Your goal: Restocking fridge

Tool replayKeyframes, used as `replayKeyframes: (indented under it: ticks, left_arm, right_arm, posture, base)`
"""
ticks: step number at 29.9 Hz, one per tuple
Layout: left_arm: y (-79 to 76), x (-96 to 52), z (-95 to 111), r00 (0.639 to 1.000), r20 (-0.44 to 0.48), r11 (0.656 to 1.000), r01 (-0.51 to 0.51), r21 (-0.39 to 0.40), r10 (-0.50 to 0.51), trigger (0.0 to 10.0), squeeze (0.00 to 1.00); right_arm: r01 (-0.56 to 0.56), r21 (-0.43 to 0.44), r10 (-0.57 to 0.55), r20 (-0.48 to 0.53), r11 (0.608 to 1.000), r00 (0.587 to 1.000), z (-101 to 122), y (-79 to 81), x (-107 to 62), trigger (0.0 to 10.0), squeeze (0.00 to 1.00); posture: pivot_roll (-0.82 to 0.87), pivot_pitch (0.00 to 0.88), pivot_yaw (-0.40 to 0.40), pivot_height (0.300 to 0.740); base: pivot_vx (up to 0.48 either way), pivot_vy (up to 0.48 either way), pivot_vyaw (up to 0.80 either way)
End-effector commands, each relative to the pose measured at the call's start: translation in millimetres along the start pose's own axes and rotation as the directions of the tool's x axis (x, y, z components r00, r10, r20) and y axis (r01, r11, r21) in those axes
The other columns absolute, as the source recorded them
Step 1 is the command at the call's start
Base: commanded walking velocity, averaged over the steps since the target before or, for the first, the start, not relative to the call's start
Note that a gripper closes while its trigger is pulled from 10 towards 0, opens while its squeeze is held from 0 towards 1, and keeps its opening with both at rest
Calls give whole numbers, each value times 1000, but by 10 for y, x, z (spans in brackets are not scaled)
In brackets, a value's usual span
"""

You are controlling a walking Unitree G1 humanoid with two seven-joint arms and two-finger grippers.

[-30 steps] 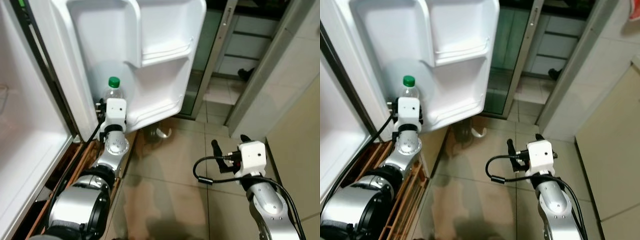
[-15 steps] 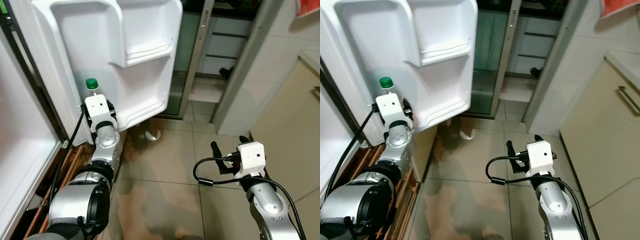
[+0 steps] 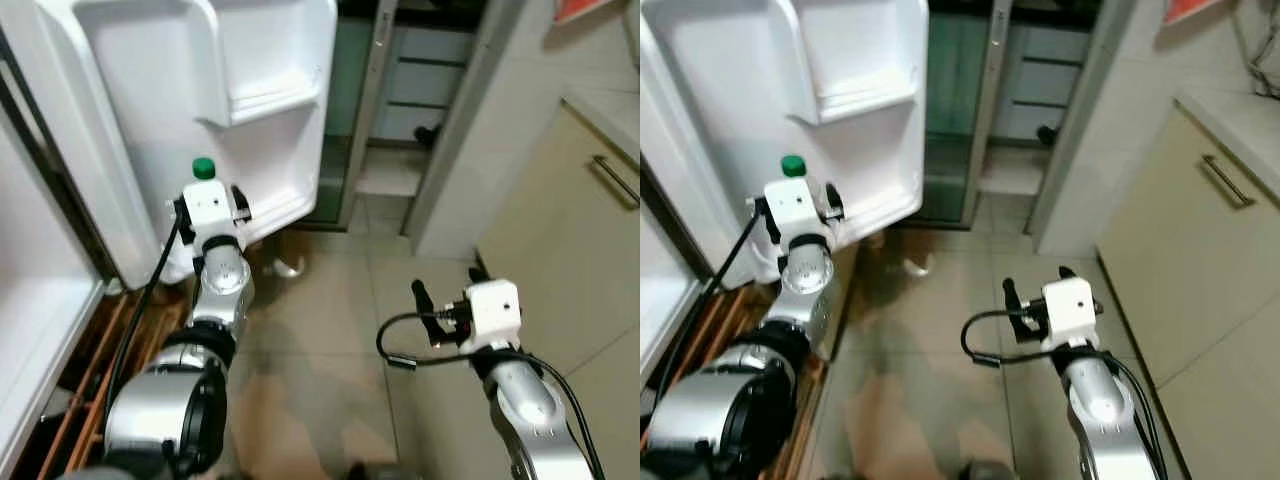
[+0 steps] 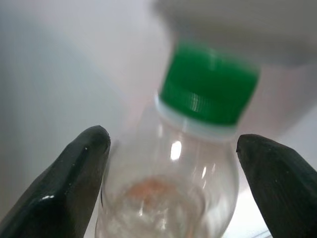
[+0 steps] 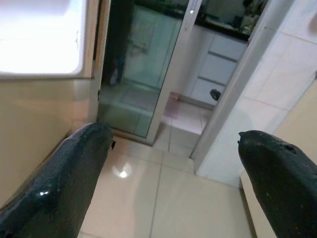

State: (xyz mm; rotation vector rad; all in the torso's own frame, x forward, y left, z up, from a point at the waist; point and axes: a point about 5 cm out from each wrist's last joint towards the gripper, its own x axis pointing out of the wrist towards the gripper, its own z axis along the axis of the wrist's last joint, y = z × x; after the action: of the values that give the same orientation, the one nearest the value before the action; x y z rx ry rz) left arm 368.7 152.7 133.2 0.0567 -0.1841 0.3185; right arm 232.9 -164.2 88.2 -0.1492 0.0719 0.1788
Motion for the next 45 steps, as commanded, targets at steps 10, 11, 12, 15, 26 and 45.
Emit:
replayKeyframes:
  ticks: [10,11,12,15,26,45]
  left_arm:
    - [38,125,253,992,125,999,-18,36,13,10000,1000]
    - [38,125,253,992,125,999,-18,36,13,10000,1000]
    - [39,132,292,989,147,999,-12,34,6,10000,1000]
    - [51,142,416,977,214,1000,3,29,-9,10000,431]
    - [279,97,773,925,379,998,-29,61,4,10000,0]
    - [476,-941,284,869,180,882,427,198,-461,10000,0]
  right_arm:
    - [5,-17,-5,8,1000,1000,37,-62,99,10000,0]
    - [5,-17,-5,8,1000,1000,37,-62,99,10000,0]
    - [6,-17,-5,8,1000,1000,32,-65,99,10000,0]
    - [6,-16,-6,4,1000,1000,-9,-65,82,10000,0]
    - [-1,-4,1,3,1000,1000,-47,-30,111,10000,0]
    - [22,46,-27,124,999,992,310,-182,737,10000,0]
  posture:
    - [-318,0,-41,740]
    - [-318,0,-41,740]
    - [-316,0,-40,740]
    - [-309,0,-41,740]
    - [-279,0,-41,740]
    - [-139,0,-58,740]
  base:
    - [0,0,0]
    - [0,0,0]
    - [0,0,0]
    - [0,0,0]
    - [0,0,0]
    - [0,0,0]
